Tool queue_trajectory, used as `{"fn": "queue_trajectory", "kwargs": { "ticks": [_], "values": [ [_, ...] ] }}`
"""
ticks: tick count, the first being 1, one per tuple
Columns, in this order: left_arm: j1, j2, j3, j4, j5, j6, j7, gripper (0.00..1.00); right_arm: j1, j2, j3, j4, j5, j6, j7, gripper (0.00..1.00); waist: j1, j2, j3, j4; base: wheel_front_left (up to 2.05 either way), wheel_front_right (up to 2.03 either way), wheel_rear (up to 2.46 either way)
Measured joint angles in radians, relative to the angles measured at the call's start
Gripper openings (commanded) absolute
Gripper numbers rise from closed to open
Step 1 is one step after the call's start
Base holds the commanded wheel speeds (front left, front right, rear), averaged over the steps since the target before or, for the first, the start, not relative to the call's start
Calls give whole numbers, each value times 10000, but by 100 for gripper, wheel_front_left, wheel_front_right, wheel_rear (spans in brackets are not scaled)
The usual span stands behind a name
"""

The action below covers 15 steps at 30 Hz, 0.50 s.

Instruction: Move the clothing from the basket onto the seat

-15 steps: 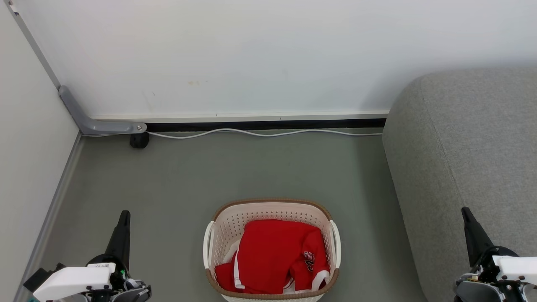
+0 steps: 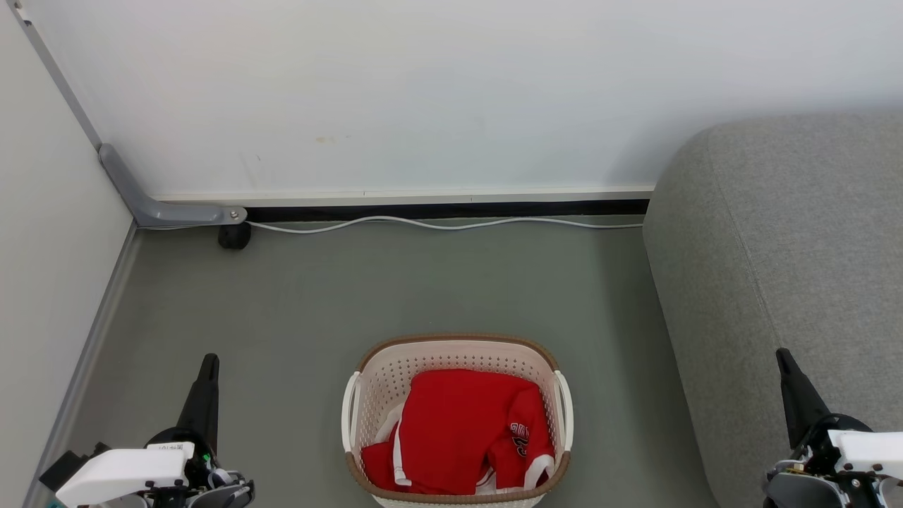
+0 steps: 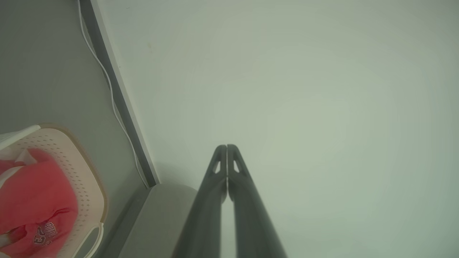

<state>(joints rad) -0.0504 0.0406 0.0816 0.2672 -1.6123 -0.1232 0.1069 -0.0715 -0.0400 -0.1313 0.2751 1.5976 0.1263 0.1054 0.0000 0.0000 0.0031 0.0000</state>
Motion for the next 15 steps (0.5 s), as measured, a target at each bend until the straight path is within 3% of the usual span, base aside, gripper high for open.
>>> {"fn": "queue_trajectory", "kwargs": {
  "ticks": [15],
  "values": [
    [0, 0, 0, 0, 0, 0, 0, 0, 0, 0, 0, 0, 0, 0, 0, 0, 0, 0, 0, 0, 0, 0, 0]
  ]
}}
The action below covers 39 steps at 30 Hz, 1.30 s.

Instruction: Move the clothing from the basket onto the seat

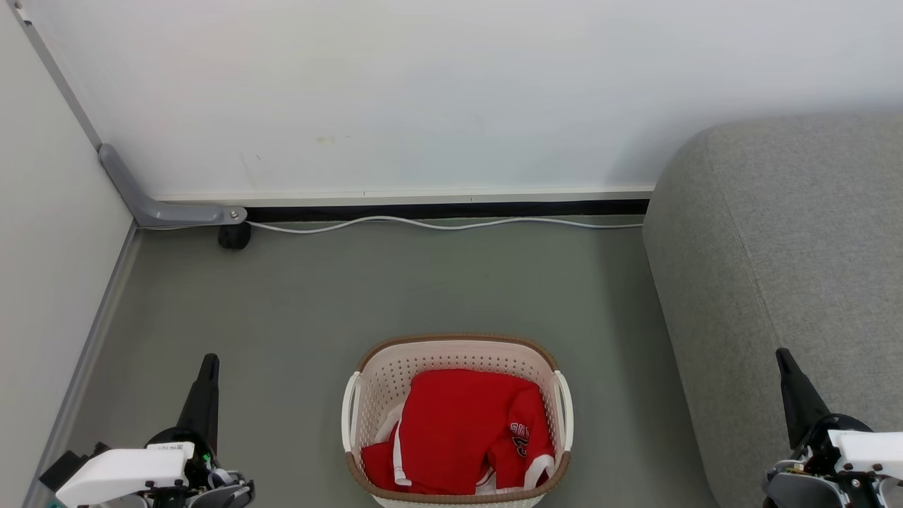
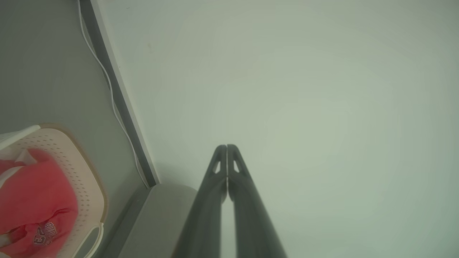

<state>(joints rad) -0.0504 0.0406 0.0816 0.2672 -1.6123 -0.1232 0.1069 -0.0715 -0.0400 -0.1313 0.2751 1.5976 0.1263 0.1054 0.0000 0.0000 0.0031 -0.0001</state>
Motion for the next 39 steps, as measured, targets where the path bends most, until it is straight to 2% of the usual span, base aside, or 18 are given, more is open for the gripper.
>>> {"fn": "queue_trajectory", "kwargs": {
  "ticks": [39],
  "values": [
    [0, 0, 0, 0, 0, 0, 0, 0, 0, 0, 0, 0, 0, 0, 0, 0, 0, 0, 0, 0, 0, 0, 0]
  ]
}}
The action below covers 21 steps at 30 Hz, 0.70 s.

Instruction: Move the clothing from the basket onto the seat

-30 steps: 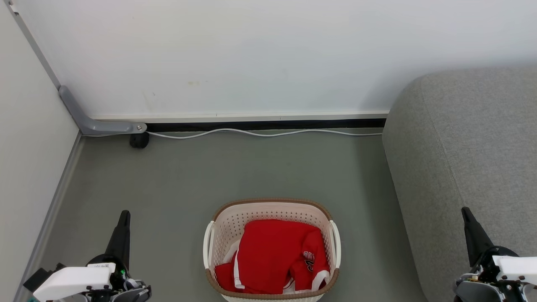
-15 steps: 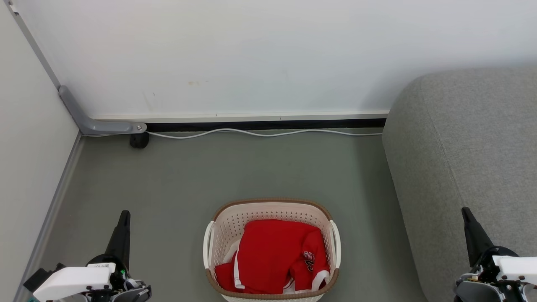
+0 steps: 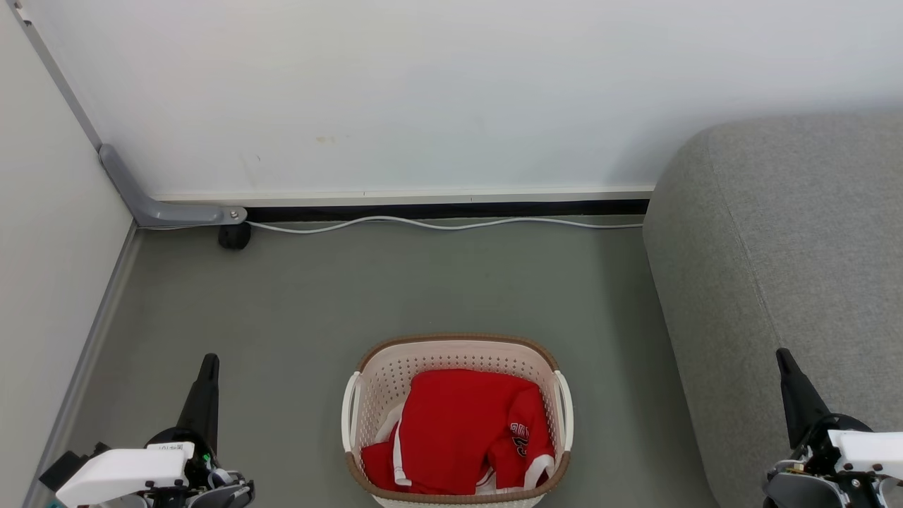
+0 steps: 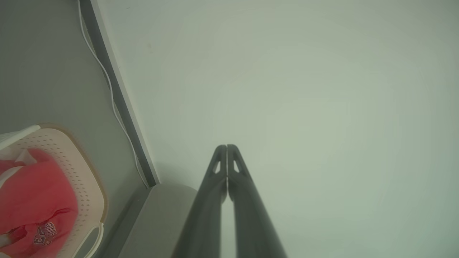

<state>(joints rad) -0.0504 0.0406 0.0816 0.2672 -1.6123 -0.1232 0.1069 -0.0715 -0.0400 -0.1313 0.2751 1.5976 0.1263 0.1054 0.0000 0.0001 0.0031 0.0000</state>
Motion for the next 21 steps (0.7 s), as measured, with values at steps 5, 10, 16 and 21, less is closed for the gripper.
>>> {"fn": "queue_trajectory", "kwargs": {
  "ticks": [5, 10, 16, 21],
  "values": [
    [0, 0, 0, 0, 0, 0, 0, 0, 0, 0, 0, 0, 0, 0, 0, 0, 0, 0, 0, 0, 0, 0, 0],
    [430, -180, -29, 564, 0, 13, -8, 100, 384, 194, 79, 531, -8, -2, -2, 100, 0, 0, 4, -1, 0, 0, 0],
    [604, -238, -155, 731, 0, 15, -144, 100, 492, 249, 117, 640, -21, -31, -4, 100, 2, 0, 19, -3, 0, 0, 0],
    [435, -232, -259, 769, 36, 15, -295, 100, 387, 190, 222, 631, -52, -31, -67, 100, 2, 0, 37, -9, 0, 0, 0]
  ]
}}
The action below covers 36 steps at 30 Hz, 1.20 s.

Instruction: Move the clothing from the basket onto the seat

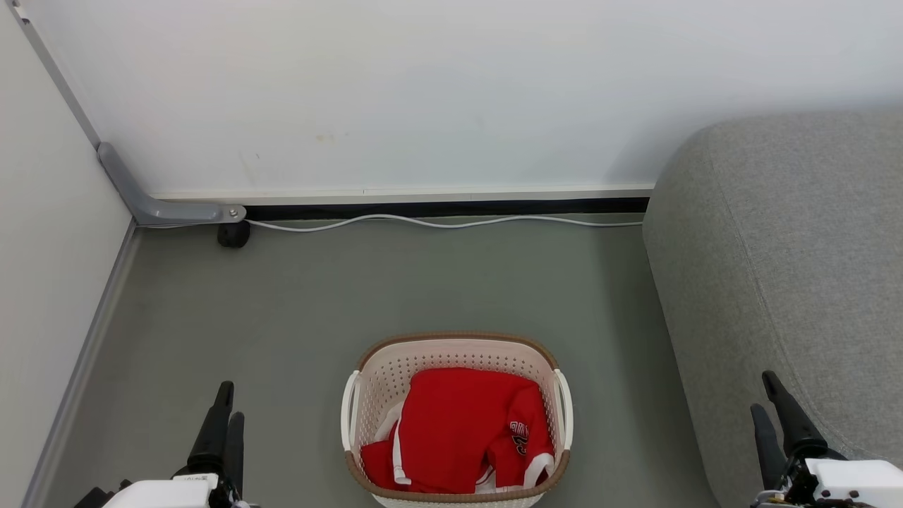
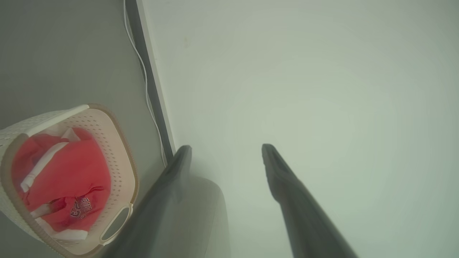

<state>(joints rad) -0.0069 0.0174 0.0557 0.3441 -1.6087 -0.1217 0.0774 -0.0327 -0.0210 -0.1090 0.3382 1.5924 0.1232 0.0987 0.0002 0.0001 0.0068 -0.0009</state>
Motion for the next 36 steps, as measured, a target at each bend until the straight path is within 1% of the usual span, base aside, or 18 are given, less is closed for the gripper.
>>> {"fn": "queue_trajectory", "kwargs": {
  "ticks": [6, 13, 20, 27, 32, 36],
  "values": [
    [-191, 8, -90, 48, 244, 0, -192, 100, -173, -151, 244, -8, -136, 0, -182, 100, 0, 0, 19, -5, 0, 0, 0],
    [-282, 13, -182, 90, 780, 0, -382, 100, -408, -397, 640, -6, -360, 0, -514, 100, 0, 0, 33, -13, 0, 0, 0],
    [-526, 21, -247, 169, 1540, -2, -606, 100, -705, -665, 1122, 71, -692, 0, -748, 100, 0, 0, 50, -26, 0, 0, 0],
    [-724, 31, -314, 259, 2477, -2, -792, 100, -1000, -844, 1321, 167, -1494, 0, -988, 100, -1, 0, 73, -36, 0, 0, 0],
    [-890, 36, -366, 288, 2876, -4, -899, 100, -1132, -920, 1463, 255, -2027, 0, -1089, 100, -1, 0, 86, -46, 0, 0, 0],
    [-976, 42, -393, 316, 3400, -4, -1001, 100, -1257, -974, 1519, 305, -2504, 0, -1189, 100, -1, 0, 96, -54, 0, 0, 0]
  ]
}}
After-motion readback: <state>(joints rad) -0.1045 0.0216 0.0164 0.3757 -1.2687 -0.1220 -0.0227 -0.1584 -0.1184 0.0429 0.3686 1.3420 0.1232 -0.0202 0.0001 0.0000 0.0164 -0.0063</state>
